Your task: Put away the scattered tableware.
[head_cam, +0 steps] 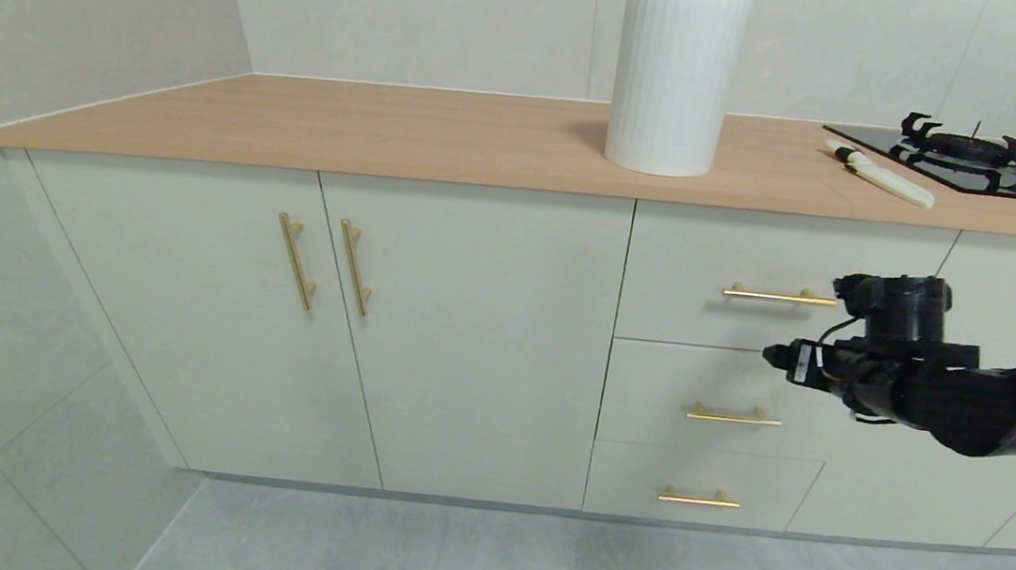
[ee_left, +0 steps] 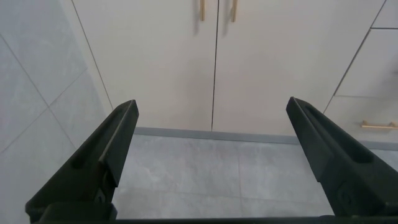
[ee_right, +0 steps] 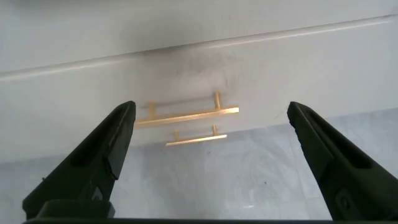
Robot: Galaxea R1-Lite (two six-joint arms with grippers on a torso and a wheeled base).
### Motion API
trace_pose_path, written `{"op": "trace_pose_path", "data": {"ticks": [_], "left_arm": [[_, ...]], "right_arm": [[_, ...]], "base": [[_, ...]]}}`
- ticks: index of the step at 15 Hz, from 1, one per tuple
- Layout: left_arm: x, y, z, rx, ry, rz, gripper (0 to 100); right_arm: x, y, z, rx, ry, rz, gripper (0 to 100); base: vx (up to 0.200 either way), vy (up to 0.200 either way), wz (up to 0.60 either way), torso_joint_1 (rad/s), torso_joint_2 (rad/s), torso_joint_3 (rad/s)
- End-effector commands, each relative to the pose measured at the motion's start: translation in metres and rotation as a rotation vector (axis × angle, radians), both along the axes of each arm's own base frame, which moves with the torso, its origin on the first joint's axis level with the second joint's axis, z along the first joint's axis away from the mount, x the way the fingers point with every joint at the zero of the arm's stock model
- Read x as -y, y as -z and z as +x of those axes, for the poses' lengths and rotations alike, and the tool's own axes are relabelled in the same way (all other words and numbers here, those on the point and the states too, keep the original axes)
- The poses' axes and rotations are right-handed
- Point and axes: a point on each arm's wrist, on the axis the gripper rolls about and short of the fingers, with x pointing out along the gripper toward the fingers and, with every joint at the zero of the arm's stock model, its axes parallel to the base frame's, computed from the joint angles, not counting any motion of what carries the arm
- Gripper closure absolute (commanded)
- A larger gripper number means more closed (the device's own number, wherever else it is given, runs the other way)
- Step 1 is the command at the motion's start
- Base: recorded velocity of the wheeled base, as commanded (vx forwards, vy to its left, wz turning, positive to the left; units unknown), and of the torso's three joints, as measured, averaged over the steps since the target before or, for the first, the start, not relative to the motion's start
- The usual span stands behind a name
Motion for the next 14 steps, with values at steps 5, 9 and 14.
{"op": "trace_pose_path", "data": {"ticks": [5, 9, 14], "left_arm": [[0.0, 0.0, 0.0, 0.0, -0.001, 0.0, 0], [0.0, 0.0, 0.0, 0.0, -0.001, 0.0, 0], [0.0, 0.0, 0.0, 0.0, -0.001, 0.0, 0]], "right_arm": [[0.033, -0.081, -0.223, 0.334, 0.115, -0.063, 0], [0.051, -0.069, -0.315, 0.499, 0.165, -0.203, 0], [0.062, -0.038, -0.398, 0.582, 0.231, -0.29, 0]], "base": [[0.0, 0.0, 0.0, 0.0, 0.0, 0.0], [0.0, 0.0, 0.0, 0.0, 0.0, 0.0], [0.0, 0.0, 0.0, 0.0, 0.0, 0.0]]}}
